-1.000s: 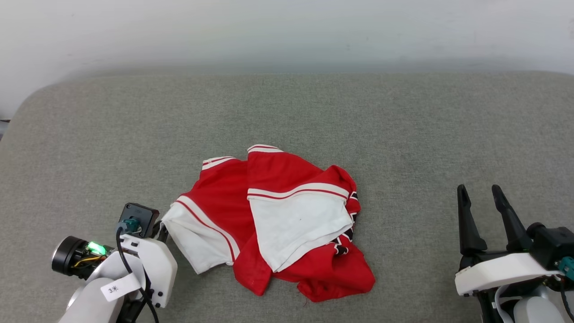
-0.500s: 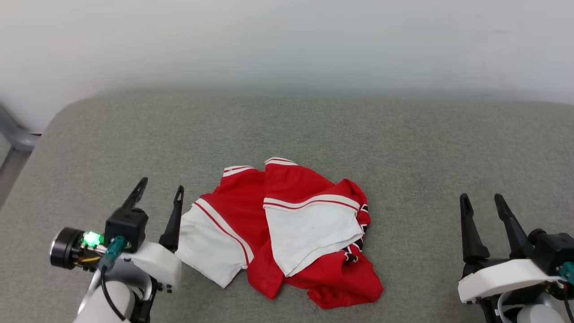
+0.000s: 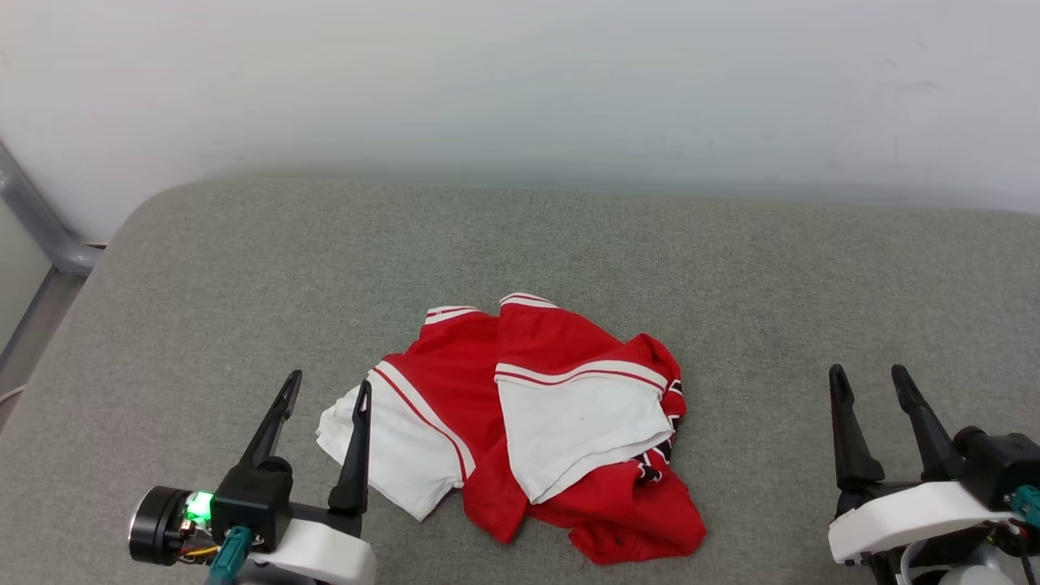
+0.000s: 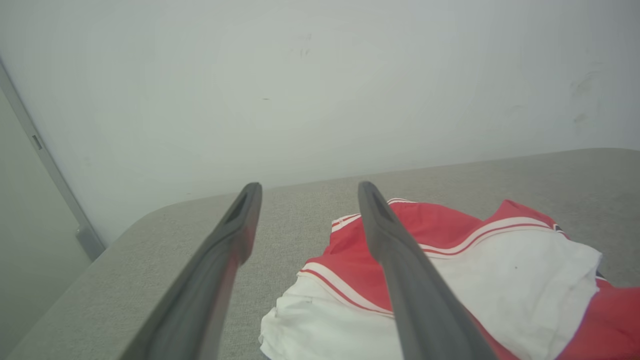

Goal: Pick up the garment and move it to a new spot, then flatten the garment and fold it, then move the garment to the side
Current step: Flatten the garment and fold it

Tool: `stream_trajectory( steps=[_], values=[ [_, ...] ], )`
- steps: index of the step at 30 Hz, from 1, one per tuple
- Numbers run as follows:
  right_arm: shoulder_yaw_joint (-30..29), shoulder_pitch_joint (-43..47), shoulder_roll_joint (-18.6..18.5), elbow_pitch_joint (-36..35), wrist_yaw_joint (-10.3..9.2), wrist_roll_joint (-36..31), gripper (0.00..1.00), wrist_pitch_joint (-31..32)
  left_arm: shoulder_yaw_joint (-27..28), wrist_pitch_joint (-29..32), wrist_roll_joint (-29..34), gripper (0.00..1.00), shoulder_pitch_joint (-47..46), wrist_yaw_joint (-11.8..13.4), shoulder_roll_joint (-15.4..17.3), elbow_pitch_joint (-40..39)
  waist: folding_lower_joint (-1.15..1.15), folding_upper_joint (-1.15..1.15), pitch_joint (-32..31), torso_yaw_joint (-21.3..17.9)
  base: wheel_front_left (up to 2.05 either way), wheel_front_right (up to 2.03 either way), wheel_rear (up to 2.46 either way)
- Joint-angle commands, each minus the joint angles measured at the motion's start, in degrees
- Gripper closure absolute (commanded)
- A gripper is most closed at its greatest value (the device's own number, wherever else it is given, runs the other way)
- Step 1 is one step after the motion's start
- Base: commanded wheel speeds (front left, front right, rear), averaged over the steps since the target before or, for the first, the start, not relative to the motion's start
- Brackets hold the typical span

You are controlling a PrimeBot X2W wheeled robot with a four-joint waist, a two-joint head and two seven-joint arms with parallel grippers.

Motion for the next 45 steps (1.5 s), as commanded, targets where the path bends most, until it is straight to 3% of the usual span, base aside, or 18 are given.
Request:
stream_trajectory(
  steps=[1,3,8,13,17,20,25,34,44,45],
  values=[
    [0.1,0.7,0.1,-0.3,-0.04,-0.5,0.0,0.3,0.3,-0.1,0.5,0.0,0.6,-0.3,-0.2,-0.3,0.0,0.0,-0.1,0.1,0.0,0.0,0.0],
    [2.3,1.1,-0.2,-0.5,-0.03,-1.9,0.0,1.9,0.8,-0.1,1.2,0.0,1.0,-0.8,-0.9,-0.6,0.0,0.0,-0.2,0.3,0.0,0.0,0.0],
    [10.5,-0.3,-4.9,-3.6,-0.06,-0.6,0.0,11.1,1.7,-0.2,2.8,0.0,-0.2,-2.0,-1.7,-0.6,0.0,0.0,0.3,1.1,0.0,0.0,0.0],
    [21.7,-4.6,-11.4,-8.2,-0.05,4.1,0.0,26.6,2.5,-0.1,3.6,0.0,0.0,-3.1,-3.0,0.5,0.0,0.0,1.2,1.7,0.0,0.0,0.0],
    [28.9,-10.8,-14.3,-10.2,-0.05,9.1,0.0,39.3,2.3,-0.2,4.5,0.0,-1.0,-4.4,-4.0,1.4,0.0,0.0,2.4,3.0,0.0,0.0,0.0],
    [33.0,-15.3,-14.5,-9.4,-0.05,11.8,0.0,48.8,2.2,-0.2,5.1,0.0,-1.8,-5.0,-4.9,2.1,0.0,0.0,3.2,4.6,0.0,0.0,0.0],
    [36.0,-22.2,-11.7,-5.6,-0.05,14.8,0.0,61.5,2.6,-0.2,5.9,0.0,-2.8,-5.5,-6.4,3.0,0.0,0.0,4.6,7.5,0.0,0.0,0.0],
    [41.3,-29.2,-10.7,3.8,-0.04,16.2,0.0,70.3,3.3,-0.2,6.9,0.0,-3.8,-7.1,-8.5,4.5,0.0,0.0,6.6,13.6,0.0,0.0,0.0],
    [42.9,-28.1,-12.3,10.1,-0.04,15.6,0.0,69.6,4.3,-0.2,8.0,0.0,-3.6,-8.4,-10.1,5.0,0.0,0.0,7.9,15.8,0.0,0.0,0.0],
    [43.0,-27.8,-12.2,11.3,-0.04,15.7,0.07,68.8,4.7,-0.2,8.5,0.0,-3.6,-8.5,-10.2,5.2,0.0,0.0,8.1,15.4,0.0,0.0,0.0]
  ],
)
